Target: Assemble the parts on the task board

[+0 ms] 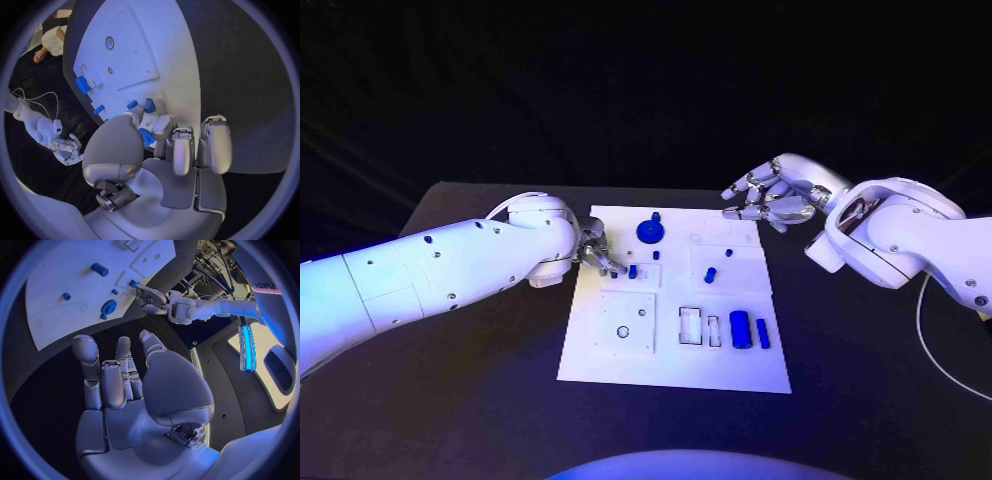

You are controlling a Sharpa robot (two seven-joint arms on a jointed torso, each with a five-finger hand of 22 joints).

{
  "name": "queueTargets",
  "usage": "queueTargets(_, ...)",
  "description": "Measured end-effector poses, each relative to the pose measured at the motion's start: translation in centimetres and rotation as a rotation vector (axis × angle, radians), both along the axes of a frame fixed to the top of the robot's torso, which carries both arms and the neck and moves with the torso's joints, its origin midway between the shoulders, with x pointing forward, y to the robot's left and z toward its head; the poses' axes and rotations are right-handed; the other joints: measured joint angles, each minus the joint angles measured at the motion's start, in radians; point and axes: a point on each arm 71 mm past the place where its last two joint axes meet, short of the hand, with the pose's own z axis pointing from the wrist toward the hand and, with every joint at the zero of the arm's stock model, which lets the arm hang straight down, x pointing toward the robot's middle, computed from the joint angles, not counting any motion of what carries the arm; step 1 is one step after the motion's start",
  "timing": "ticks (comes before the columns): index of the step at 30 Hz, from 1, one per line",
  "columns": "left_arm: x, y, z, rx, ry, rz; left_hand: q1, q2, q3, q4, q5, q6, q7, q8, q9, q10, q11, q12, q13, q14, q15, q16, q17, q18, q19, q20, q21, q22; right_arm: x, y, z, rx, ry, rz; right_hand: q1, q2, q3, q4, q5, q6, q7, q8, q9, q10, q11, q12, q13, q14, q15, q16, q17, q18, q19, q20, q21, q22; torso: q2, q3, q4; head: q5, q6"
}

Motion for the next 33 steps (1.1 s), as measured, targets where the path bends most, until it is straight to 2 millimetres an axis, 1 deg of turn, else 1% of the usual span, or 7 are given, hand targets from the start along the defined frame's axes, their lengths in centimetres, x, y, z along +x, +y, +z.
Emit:
queueTargets(6,-0.1,0.6,0.6,-0.042,-0.029,0.029,-0.065,0.011,-0.095,0.01,-0.003,0.0,0.0,-0.008,0.002,0.0,0.0,-0.007,-0.01,0.0,0.0,0.0,0.0,0.0,0.0,0.0,-0.008,0.0,0.1,0.0,0.0,0.0,0.0,-0.002,-0.004,0.004,0.0,0.0,0.006,0.0,0.0,0.0,0.0,0.0,0.0,0.0,0.0,0.0,0.0,-0.004,0.0,0.0,0.0,0.0,0.0,0.0,0.0,-0.0001,0.0,-0.001,0.003)
queueTargets(11,0.0,1.4,1.5,-0.136,-0.067,0.081,-0.091,0.033,-0.164,0.009,-0.01,-0.044,0.021,-0.03,0.0,-0.071,0.014,-0.108,-0.124,0.0,0.0,0.0,0.0,0.0,0.0,0.0,-0.089,0.0,0.1,-0.1,0.0,0.0,0.001,-0.003,-0.004,0.004,0.0,0.0,0.006,0.0,0.0,0.0,0.0,0.0,0.0,0.0,0.0,0.0,0.0,-0.004,0.0,0.0,0.0,0.0,0.0,0.0,0.0,0.0005,0.0006,-0.005,0.004)
queueTargets(14,0.2,1.7,1.9,-0.211,-0.093,0.112,-0.061,0.063,-0.197,0.009,-0.009,-0.118,0.055,-0.071,-0.024,-0.216,0.044,-0.284,-0.317,0.002,0.025,-0.066,0.0,0.051,-0.066,0.017,-0.28,-0.142,0.1,-0.1,0.0,0.0,0.001,-0.004,-0.004,0.004,-0.003,0.003,0.008,0.0,0.0,0.0,0.0,0.0,0.0,0.0,0.0,0.0,0.0,-0.004,0.0,0.0,0.0,0.0,-0.004,0.0,-0.001,0.0005,0.0006,-0.006,0.005)
queueTargets(17,0.3,1.5,2.2,-0.29,-0.114,0.111,0.022,0.076,-0.205,0.001,0.01,-0.173,0.09,-0.099,-0.053,-0.309,0.076,-0.351,-0.376,-0.011,0.058,-0.202,-0.01,0.095,-0.173,0.04,-0.514,-0.342,0.1,-0.2,0.0,0.0,0.001,-0.005,-0.004,0.004,-0.003,0.003,0.01,0.0,0.0,0.0,0.0,0.0,0.0,0.0,0.0,0.0,0.0,-0.004,0.0,0.0,0.0,0.0,-0.004,0.0,0.0,0.0008,0.0006,-0.008,0.007)
queueTargets(23,0.5,-0.6,2.4,-0.405,-0.153,0.019,0.274,0.08,-0.178,-0.068,0.017,-0.265,0.154,-0.165,-0.131,-0.502,0.144,-0.502,-0.489,-0.308,0.117,-0.637,-0.419,0.116,-0.344,0.093,-0.829,-0.579,0.1,-0.2,-0.1,0.0,0.001,-0.006,-0.004,0.004,-0.003,0.003,0.014,0.0,0.0,0.0,0.0,0.0,0.0,0.0,-0.001,0.0,0.0,-0.004,0.0,0.0,0.0,0.0,-0.004,-0.002,0.0,0.0,-0.0007,-0.011,0.01)
queueTargets(27,0.7,-2.2,2.3,-0.459,-0.203,-0.072,0.443,0.076,-0.1,-0.144,0.021,-0.259,0.16,-0.232,-0.222,-0.52,0.155,-0.612,-0.602,-0.364,0.122,-0.717,-0.502,0.124,-0.363,0.109,-0.895,-0.628,0.2,-0.1,-0.1,0.0,0.001,-0.005,-0.004,0.004,-0.003,0.003,0.016,0.0,0.0,0.0,0.0,-0.007,0.001,0.0,-0.001,0.0,0.0,-0.004,0.0,0.0,0.0,0.0,-0.004,-0.002,0.001,-0.0002,-0.0007,-0.015,0.012)
queueTargets(33,1.2,-3.8,2.3,-0.463,-0.303,-0.191,0.462,0.021,-0.068,-0.152,0.004,-0.163,0.149,-0.31,-0.346,-0.441,0.148,-0.696,-0.732,-0.343,0.122,-0.724,-0.556,0.133,-0.323,0.106,-0.927,-0.661,0.2,0.1,-0.1,0.001,0.001,-0.002,-0.004,0.004,-0.003,0.003,0.019,0.0,0.0,0.0,0.0,-0.007,0.001,0.0,-0.002,0.0,0.0,-0.004,0.0,0.0,0.0,0.0,-0.004,-0.002,0.001,-0.0001,-0.0011,-0.021,0.016)
